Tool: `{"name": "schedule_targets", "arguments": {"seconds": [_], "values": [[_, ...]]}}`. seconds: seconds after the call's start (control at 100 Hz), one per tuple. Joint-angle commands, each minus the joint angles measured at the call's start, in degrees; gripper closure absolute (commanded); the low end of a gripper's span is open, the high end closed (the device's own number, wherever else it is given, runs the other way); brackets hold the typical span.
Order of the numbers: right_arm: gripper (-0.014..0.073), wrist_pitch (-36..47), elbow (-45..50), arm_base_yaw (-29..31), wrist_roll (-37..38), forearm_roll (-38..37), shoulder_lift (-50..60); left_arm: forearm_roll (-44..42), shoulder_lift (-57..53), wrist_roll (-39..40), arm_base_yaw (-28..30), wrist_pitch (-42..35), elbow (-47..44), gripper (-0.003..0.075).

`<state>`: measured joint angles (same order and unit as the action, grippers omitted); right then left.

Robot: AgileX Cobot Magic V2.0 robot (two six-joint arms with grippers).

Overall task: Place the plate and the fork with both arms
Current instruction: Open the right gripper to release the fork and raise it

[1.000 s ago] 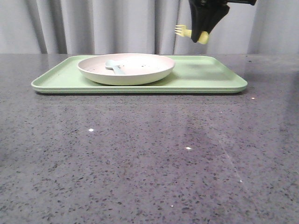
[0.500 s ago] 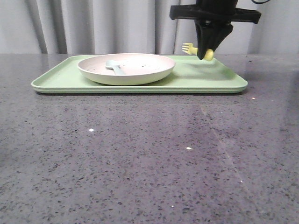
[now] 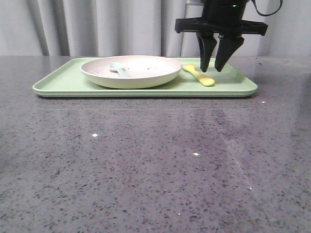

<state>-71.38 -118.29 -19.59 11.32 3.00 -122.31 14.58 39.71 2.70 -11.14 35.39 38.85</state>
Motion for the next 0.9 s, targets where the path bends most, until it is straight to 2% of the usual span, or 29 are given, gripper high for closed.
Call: {"name": "schedule_targets", "arguments": {"seconds": [0.0, 0.55, 0.89], "values": [[0.0285, -3.6, -1.5, 0.3, -0.1, -0.1, 3.7, 0.8, -0.2, 0.4, 0.1, -3.9, 1.6, 0.0741], [0.0284, -5.6, -1.1, 0.3, -0.1, 0.1, 9.4, 0.8, -0.2, 0.4, 0.1, -4.2, 1.6, 0.0741], [0.0284, -3.3, 6.7, 0.3, -0.1, 0.0, 19.2, 0.8, -0.2, 0.4, 0.1, -4.4, 1.6, 0.0741]]}}
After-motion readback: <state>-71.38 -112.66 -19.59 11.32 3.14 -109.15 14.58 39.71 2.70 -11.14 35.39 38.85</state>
